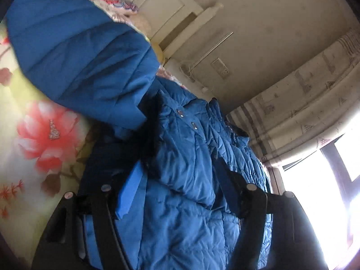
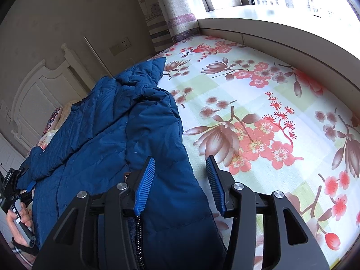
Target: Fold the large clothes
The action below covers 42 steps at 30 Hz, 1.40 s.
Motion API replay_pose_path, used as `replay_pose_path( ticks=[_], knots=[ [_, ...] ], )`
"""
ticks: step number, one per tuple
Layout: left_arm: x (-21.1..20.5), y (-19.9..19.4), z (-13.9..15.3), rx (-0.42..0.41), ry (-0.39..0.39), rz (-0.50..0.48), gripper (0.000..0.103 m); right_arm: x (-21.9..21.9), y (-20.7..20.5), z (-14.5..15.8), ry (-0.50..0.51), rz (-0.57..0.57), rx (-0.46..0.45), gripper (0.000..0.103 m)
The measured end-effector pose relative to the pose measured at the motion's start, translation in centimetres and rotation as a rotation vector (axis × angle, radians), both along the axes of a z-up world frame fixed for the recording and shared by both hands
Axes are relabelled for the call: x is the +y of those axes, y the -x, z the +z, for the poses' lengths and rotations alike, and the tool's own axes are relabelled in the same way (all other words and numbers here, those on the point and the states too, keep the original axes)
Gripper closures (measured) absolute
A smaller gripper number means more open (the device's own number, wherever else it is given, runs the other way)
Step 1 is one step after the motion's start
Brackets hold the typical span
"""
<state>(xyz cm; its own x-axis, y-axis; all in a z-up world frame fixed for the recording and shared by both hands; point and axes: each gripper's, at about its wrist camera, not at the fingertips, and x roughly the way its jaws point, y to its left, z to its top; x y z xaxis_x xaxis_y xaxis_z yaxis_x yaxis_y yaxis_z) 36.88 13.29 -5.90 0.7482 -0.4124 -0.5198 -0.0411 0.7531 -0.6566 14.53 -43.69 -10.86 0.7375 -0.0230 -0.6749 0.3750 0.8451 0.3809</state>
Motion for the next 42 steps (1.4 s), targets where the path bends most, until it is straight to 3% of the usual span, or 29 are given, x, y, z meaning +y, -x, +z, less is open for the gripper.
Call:
replay_pose_path(
  ticks=[2,4,5,7,9,12,14,18,20,22,27,28,30,32,34,37,40,42],
  knots=[
    [-0.4,2.5,0.8,-0.034,-0.086,0.002,0.037,-0.1,0.1,0.0,-0.005,-0.002,-0.005,0.057],
    [-2.5,3.9,1.1,-0.091,-0.24,0.007,0.026,-0.2,0.3,0.1,-0.003,-0.013,-0.013,0.057],
    [-2.6,4.6,0.6,-0.1,-0.265,0.002,0.013,-0.1,0.6,0.4,0.009,-0.018,-0.029,0.057],
    [-2.7,4.3,-0.6,-0.086,-0.225,-0.056,0.008,0.8,1.3,1.5,0.083,-0.019,-0.075,0.056],
    [-1.7,4.1,-1.6,-0.047,-0.193,-0.057,0.008,3.0,1.2,3.6,0.235,0.036,-0.105,0.056],
    [-0.4,3.7,-2.9,-0.021,-0.115,-0.06,0.008,5.3,-1.2,5.9,0.447,0.107,-0.055,0.055],
    [-0.3,3.9,-3.1,-0.024,-0.109,-0.061,0.007,5.6,-3.8,6.6,0.503,0.141,0.011,0.049],
    [-0.5,3.9,-3.1,-0.027,-0.127,-0.073,0.003,6.4,-11.3,4.4,0.659,0.245,0.243,0.043],
    [-0.2,4.0,-3.3,-0.035,-0.109,-0.073,0.003,6.5,-13.7,3.0,0.695,0.244,0.289,0.043],
    [0.1,4.1,-3.4,-0.04,-0.088,-0.072,0.003,6.9,-15.4,2.1,0.725,0.245,0.304,0.043],
    [0.0,4.0,-3.5,-0.033,-0.097,-0.074,0.003,8.6,-16.8,1.3,0.809,0.272,0.222,0.044],
    [0.0,4.0,-3.5,-0.032,-0.096,-0.074,0.003,8.3,-16.9,1.1,0.785,0.267,0.208,0.05],
    [0.1,4.0,-3.5,-0.031,-0.093,-0.074,0.003,6.8,-16.5,1.1,0.717,0.218,0.17,0.071],
    [0.1,4.1,-3.5,-0.032,-0.09,-0.073,0.003,5.5,-15.7,2.0,0.628,0.173,0.128,0.08],
    [0.1,4.2,-3.5,-0.03,-0.091,-0.073,0.003,4.7,-15.5,2.2,0.562,0.157,0.122,0.08],
    [0.1,4.2,-3.5,-0.029,-0.092,-0.073,0.003,5.4,-16.0,1.9,0.608,0.151,0.164,0.079],
    [0.1,4.3,-3.5,-0.029,-0.089,-0.071,0.003,5.7,-16.3,1.8,0.612,0.168,0.23,0.065],
    [0.0,4.3,-3.5,-0.029,-0.092,-0.071,0.003,5.3,-14.6,3.3,0.52,0.139,0.196,0.048]
  ],
)
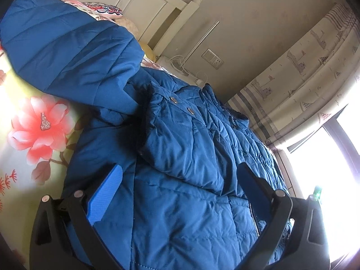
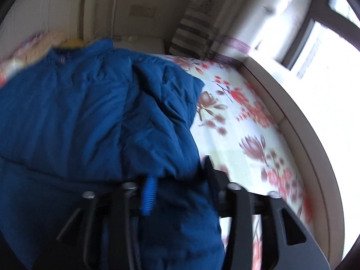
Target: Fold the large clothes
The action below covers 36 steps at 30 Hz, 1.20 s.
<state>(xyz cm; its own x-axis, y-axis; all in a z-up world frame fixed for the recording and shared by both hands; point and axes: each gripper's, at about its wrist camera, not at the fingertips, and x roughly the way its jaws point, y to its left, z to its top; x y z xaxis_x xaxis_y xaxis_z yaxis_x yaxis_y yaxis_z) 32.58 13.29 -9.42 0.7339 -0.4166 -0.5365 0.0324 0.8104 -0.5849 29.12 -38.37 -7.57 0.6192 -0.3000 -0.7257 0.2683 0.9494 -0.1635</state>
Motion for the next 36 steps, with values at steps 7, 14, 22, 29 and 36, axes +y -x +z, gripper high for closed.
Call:
replay_pose_path(
  ticks=[7,14,22,29,36],
  knots=[
    [-0.1,-0.1,0.0,0.005,-0.008,0.0,0.002,2.8,2.2,3.8,-0.03,0.093,-0.232,0.037],
    [-0.3,0.0,0.1,0.002,0.005,0.002,0.002,2.7,-5.6,-1.4,-0.183,0.116,0.03,0.032],
    [-0.3,-0.1,0.0,0.006,0.001,0.001,0.002,3.8,-3.9,2.3,-0.185,0.126,-0.113,0.022],
    [-0.1,0.0,-0.1,0.0,0.016,0.003,0.002,1.9,-6.5,-1.5,-0.208,0.077,0.033,0.019],
    [-0.1,0.0,-0.3,0.002,0.015,0.005,0.002,9.4,-0.9,0.5,-0.163,0.334,0.0,0.012]
  ],
)
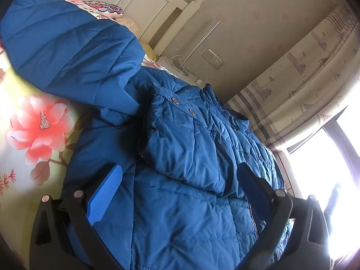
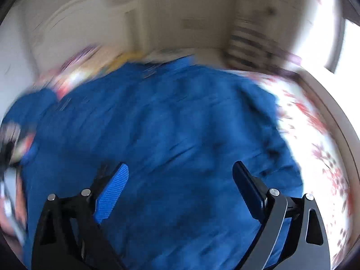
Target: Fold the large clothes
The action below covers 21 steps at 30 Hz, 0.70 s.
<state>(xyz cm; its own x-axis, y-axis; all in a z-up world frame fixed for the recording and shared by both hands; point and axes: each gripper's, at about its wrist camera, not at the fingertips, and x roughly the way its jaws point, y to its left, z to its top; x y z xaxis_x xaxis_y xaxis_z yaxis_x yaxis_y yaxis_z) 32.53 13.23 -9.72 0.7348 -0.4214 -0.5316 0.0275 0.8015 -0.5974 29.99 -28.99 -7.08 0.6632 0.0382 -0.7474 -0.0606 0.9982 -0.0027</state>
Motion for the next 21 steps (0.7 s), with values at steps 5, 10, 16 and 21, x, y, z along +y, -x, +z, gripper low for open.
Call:
replay_pose_path(
  ticks=[5,10,16,21],
  knots=[
    [0.0,0.0,0.0,-0.002,0.005,0.001,0.002,1.8,-0.5,-3.6,0.076,0.058,0.084,0.009],
    [0.3,0.0,-0.2,-0.006,0.022,0.005,0.002,1.1,2.8,-1.6,-0.003,0.02,0.024,0.009],
    [0.8,0.4,-0.2,-0.015,0.048,0.009,0.002,0.5,5.1,-3.7,0.005,0.062,0.057,0.006],
    [7.0,3.1,1.9,-0.138,0.158,0.222,0.002,0.7,5.0,-3.9,0.023,0.059,0.055,0.005]
  ],
)
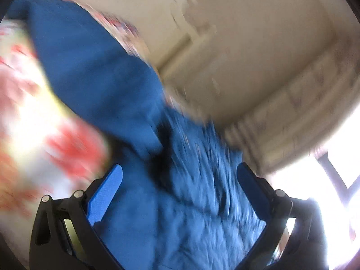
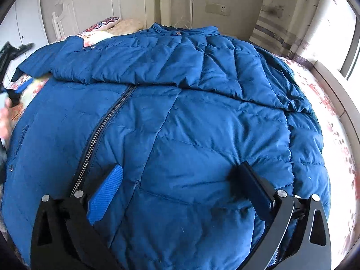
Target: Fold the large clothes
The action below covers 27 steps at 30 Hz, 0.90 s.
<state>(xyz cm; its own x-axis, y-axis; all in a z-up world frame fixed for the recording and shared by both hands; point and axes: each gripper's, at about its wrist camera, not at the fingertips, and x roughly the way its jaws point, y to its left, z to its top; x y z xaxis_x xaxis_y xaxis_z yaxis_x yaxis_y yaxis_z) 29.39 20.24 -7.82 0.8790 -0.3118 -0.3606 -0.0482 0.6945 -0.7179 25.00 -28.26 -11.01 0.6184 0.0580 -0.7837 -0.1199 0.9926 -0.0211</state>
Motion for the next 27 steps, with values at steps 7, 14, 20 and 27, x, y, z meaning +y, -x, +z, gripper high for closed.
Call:
replay_pose_path(
  ticks=[7,14,20,27],
  knots=[
    [15.7,0.8,0.4,0.013,0.206,0.315,0.003,0.2,0.3,0.0,-0.015,-0.005,-0.003,0.004],
    [22.3,-2.3,0.3,0.039,0.316,0.334,0.025,0.1,0.5,0.0,-0.017,-0.007,-0.005,0.004],
    [15.6,-2.9,4.4,-0.05,0.08,0.207,0.1,0.1,0.3,0.0,-0.019,-0.008,-0.005,0.004],
    [-8.9,-1.4,7.9,-0.22,-0.205,-0.489,0.099,0.0,0.4,0.0,-0.022,-0.008,-0.006,0.004]
  ],
)
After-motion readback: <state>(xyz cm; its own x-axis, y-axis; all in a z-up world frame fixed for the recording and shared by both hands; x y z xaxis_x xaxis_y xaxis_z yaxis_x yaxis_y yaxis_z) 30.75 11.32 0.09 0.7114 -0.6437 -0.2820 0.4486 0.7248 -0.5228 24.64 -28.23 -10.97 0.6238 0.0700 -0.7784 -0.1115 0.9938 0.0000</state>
